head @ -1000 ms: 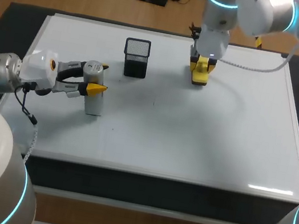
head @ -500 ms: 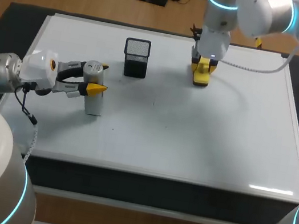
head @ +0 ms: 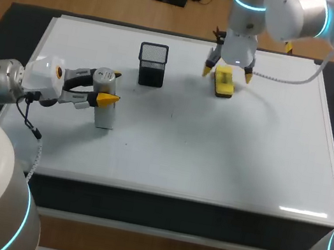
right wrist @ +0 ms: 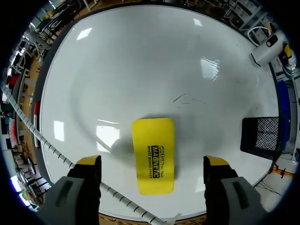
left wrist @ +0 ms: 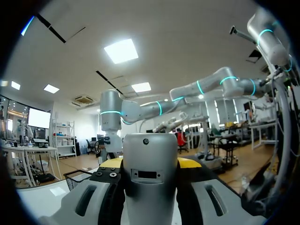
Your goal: Pick up the inspection probe, press it on each red-marked spot on the whiteboard one by one, put down the probe, pick up the eraser, and wipe off all the red marks.
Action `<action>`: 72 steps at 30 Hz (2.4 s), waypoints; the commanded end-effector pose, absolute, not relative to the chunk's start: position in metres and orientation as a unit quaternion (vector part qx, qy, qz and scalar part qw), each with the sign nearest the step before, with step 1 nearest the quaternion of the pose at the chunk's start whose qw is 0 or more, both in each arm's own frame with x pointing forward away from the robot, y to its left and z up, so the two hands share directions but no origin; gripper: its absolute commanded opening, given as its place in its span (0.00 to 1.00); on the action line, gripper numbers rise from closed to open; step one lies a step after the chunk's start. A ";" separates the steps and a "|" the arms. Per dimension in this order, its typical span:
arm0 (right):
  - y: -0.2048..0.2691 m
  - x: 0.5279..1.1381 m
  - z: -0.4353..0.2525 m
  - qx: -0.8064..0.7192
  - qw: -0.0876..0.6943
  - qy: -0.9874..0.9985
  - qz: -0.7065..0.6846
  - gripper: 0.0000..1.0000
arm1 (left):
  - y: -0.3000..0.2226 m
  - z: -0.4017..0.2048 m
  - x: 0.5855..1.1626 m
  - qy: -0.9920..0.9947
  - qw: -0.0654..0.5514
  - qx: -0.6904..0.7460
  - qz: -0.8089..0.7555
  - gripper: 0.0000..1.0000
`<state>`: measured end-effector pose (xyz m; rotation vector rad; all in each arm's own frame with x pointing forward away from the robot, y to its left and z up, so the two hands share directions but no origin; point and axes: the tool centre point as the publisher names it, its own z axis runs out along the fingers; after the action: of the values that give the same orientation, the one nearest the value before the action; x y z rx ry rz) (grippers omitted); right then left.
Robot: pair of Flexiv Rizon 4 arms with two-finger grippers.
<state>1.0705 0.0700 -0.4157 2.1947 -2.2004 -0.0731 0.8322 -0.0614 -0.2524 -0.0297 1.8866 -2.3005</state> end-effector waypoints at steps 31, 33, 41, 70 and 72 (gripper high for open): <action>-0.013 1.100 -0.275 0.381 -0.067 -0.883 -0.265 1.00 | -0.061 -0.253 0.833 0.631 0.083 -0.009 -0.772 0.00; -0.016 1.102 -0.269 0.371 -0.062 -0.885 -0.275 1.00 | -0.061 -0.253 0.833 0.631 0.083 -0.009 -0.772 0.00; -0.023 1.104 -0.246 0.334 -0.106 -0.877 -0.329 1.00 | -0.061 -0.253 0.833 0.631 0.083 -0.009 -0.772 0.00; -0.016 1.101 -0.223 0.352 -0.087 -0.865 -0.347 1.00 | -0.074 -0.196 0.883 0.646 0.090 0.035 -0.757 0.00; -0.016 1.101 -0.223 0.352 -0.087 -0.865 -0.347 1.00 | -0.073 -0.189 0.895 0.641 0.080 0.040 -0.763 0.00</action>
<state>1.0996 -0.0147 -0.2238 1.1679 -2.8848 -1.1612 0.8752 -0.0732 -0.1950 0.0708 1.8919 -2.2578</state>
